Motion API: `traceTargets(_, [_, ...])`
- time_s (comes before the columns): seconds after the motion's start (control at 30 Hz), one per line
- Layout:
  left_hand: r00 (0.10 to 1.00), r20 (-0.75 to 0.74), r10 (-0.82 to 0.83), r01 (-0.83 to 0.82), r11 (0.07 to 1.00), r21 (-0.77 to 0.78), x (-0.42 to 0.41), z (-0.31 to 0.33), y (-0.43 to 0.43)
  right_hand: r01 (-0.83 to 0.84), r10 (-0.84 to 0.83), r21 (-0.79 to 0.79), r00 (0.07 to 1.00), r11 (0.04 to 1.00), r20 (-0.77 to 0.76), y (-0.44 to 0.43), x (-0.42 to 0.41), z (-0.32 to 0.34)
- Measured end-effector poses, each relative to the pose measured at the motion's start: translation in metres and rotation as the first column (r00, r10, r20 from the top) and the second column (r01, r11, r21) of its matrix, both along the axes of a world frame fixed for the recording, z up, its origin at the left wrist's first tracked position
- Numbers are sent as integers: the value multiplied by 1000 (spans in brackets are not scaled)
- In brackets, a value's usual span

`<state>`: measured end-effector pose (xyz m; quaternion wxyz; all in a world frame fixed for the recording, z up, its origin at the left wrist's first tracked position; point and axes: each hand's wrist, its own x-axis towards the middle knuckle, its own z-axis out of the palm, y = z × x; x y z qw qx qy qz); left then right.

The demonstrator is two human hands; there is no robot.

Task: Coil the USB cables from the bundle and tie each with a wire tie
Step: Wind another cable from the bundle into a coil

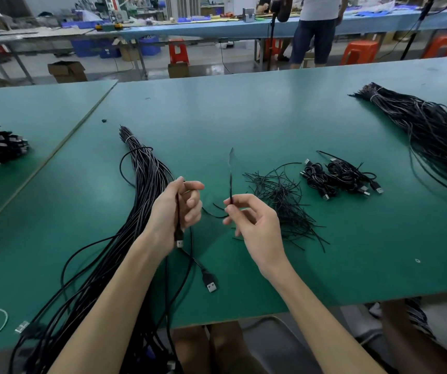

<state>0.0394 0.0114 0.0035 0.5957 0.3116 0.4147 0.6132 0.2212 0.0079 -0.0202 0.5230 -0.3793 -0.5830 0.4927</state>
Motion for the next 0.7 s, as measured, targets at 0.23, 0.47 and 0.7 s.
traceTargets(0.23, [989,-142,-38,31,998,-55,4,-4,1,44,-43,5,988,999,-150,0,0,1])
traceTargets(0.47, [976,-56,211,-212,977,-11,1,-6,2,47,-54,-39,979,998,-196,0,1,5])
traceTargets(0.7, [929,-223,295,-284,955,83,6,-2,-2,59,-61,95,998,994,18,-1,3,2])
